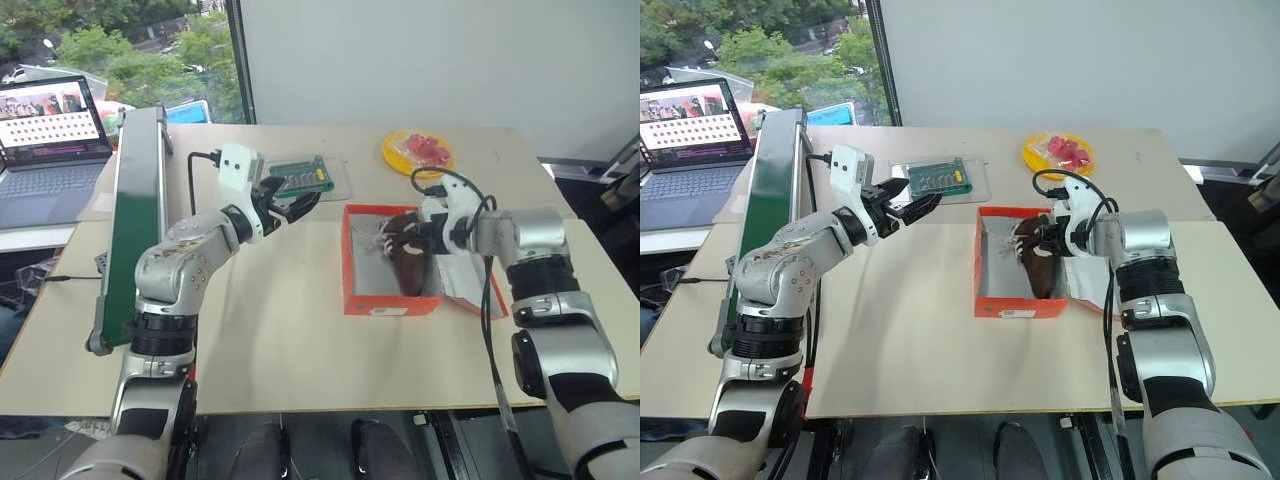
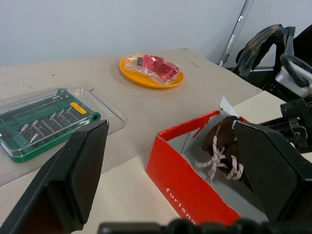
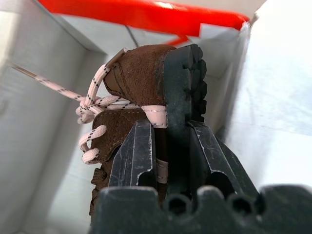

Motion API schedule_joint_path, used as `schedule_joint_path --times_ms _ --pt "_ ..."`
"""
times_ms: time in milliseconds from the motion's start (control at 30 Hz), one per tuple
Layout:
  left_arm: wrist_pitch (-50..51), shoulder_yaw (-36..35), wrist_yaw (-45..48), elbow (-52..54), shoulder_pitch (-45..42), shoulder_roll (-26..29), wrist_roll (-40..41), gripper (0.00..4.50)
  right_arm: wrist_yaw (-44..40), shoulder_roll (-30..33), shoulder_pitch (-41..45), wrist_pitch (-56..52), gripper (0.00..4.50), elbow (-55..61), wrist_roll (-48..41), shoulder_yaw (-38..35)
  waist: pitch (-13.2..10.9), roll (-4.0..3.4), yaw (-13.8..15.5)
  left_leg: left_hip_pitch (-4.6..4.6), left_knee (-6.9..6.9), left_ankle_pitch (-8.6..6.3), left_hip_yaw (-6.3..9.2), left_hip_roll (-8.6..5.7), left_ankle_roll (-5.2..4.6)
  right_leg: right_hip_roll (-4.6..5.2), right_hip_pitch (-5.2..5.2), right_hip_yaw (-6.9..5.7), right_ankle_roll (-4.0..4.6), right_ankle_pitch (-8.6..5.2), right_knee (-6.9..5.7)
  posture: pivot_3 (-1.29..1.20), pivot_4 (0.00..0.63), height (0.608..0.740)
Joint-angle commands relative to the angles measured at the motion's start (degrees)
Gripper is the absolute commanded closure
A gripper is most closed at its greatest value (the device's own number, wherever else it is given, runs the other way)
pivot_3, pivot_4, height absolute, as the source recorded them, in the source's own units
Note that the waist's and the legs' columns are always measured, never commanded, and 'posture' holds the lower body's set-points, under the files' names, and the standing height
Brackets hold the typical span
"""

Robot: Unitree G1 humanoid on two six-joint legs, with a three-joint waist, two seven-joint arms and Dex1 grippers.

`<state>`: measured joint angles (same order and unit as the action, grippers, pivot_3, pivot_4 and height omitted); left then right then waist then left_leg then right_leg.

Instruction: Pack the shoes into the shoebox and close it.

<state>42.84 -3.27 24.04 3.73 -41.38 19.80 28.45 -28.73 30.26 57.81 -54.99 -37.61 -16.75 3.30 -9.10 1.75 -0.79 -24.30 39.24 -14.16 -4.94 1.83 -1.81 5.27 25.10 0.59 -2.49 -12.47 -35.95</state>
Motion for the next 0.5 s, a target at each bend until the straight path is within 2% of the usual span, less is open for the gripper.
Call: schedule_joint_path --times_ms 33,267,333,433,467,500 --pt "0.2 -0.7 -0.5 3.2 0.3 0.0 0.0 0.14 -0.8 0.7 1.0 3.5 4.04 -2.2 2.4 -0.8 0.0 0.00 0.0 0.01 0.00 0.00 0.00 0.00 0.00 0.00 0.00 0.00 0.00 0.00 -0.01 0.00 0.150 0.740" --pt "0.3 -0.4 -1.3 4.0 0.5 -0.4 0.1 0.14 0.0 -0.6 0.6 5.3 4.04 -1.8 5.0 -0.8 0.0 0.00 0.0 0.02 0.00 0.03 0.01 0.00 0.02 0.01 -0.02 0.00 0.00 0.00 -0.02 0.00 0.150 0.740" --pt "0.3 -0.2 -1.4 4.1 0.5 -0.6 0.0 0.12 0.3 -1.1 0.7 4.7 3.05 -0.6 5.1 -1.1 0.0 0.00 0.0 0.02 0.00 0.03 0.00 0.00 0.03 0.00 -0.02 0.00 -0.01 0.01 -0.03 0.00 0.150 0.740" --pt "0.3 -0.1 -1.5 4.3 0.5 -0.8 -0.1 0.12 0.4 -1.5 0.5 4.4 2.15 1.5 5.5 -1.2 0.0 0.00 0.0 0.03 0.00 0.04 0.01 0.00 0.05 0.00 -0.02 0.01 -0.01 0.00 -0.05 0.00 0.150 0.740" --pt "0.3 -0.1 -1.6 4.3 0.6 -0.9 -0.1 0.12 0.1 -1.5 0.4 4.3 1.73 2.7 5.7 -0.9 0.0 0.00 0.0 0.02 0.00 0.04 0.01 0.00 0.05 0.00 -0.01 0.01 -0.01 0.00 -0.05 0.00 0.150 0.740" --pt "0.4 0.0 -1.6 4.5 0.6 -0.9 -0.1 0.12 -0.1 -1.4 0.4 4.2 1.54 3.9 5.8 -0.6 0.0 0.00 0.0 0.02 0.00 0.04 0.01 0.00 0.05 0.00 -0.01 0.01 -0.01 0.00 -0.05 0.00 0.150 0.740"
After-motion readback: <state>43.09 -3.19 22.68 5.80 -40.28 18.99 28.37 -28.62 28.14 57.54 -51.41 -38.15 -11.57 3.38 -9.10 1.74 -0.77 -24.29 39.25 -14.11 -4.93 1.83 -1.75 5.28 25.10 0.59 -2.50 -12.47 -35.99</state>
